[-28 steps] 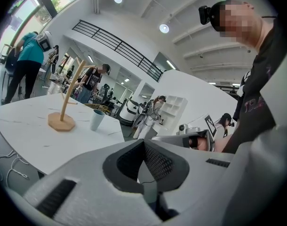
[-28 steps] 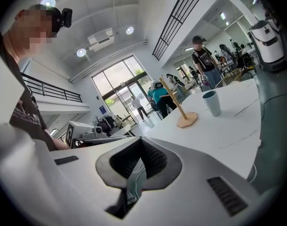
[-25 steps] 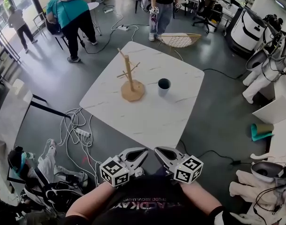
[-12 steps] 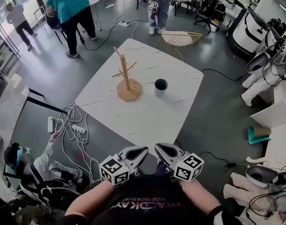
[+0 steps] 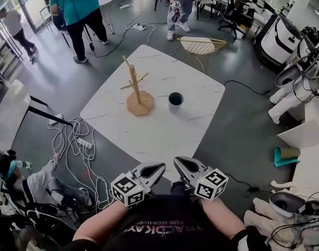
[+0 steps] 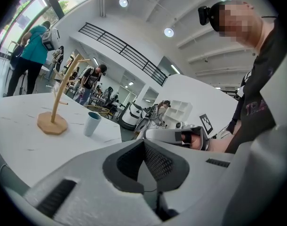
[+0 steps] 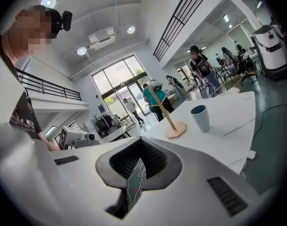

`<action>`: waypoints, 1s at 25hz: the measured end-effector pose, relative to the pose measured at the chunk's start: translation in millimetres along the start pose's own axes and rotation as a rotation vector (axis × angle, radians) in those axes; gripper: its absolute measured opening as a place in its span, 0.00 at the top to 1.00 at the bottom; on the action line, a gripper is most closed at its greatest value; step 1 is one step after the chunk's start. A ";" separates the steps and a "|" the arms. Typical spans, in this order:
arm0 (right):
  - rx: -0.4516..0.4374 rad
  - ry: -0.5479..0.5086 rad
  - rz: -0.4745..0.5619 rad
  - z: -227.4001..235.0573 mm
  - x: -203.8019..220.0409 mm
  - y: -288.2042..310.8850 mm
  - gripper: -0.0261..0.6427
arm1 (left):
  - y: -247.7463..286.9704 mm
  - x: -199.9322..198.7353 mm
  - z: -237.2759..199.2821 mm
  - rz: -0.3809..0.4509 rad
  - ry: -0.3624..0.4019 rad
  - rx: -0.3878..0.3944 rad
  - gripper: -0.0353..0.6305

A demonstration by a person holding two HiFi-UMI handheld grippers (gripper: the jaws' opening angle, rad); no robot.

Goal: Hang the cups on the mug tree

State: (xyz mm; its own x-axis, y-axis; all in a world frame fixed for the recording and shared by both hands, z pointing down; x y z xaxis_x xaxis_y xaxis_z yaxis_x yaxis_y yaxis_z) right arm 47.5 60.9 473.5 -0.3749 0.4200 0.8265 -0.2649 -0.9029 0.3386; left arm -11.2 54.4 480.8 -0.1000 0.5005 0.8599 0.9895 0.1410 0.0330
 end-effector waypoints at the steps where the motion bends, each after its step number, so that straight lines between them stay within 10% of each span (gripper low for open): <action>1: 0.001 0.000 0.001 4.2 -2.6 0.4 0.94 | 2.5 -0.5 -1.1 0.002 -0.001 -0.003 0.96; 25: -0.025 -0.049 -0.028 88.6 -45.9 39.1 0.94 | 35.2 -11.6 -32.4 0.030 -0.041 -0.140 0.96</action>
State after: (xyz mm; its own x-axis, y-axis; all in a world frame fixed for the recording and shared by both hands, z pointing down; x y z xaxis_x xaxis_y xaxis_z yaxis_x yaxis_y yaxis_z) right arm 133.1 -1.8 488.7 -0.3230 0.4391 0.8384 -0.2965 -0.8882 0.3509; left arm 28.2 25.9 488.4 -0.0718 0.5372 0.8404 0.9967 0.0067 0.0809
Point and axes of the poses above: the fingertips, and each gripper's own axes: y forward along the fingers, z to its right, x out of its underside, the point moved 1 cm from there along -y, backward along the fingers, and after that the axes turned 11 degrees about x, right-handed, at the moved point
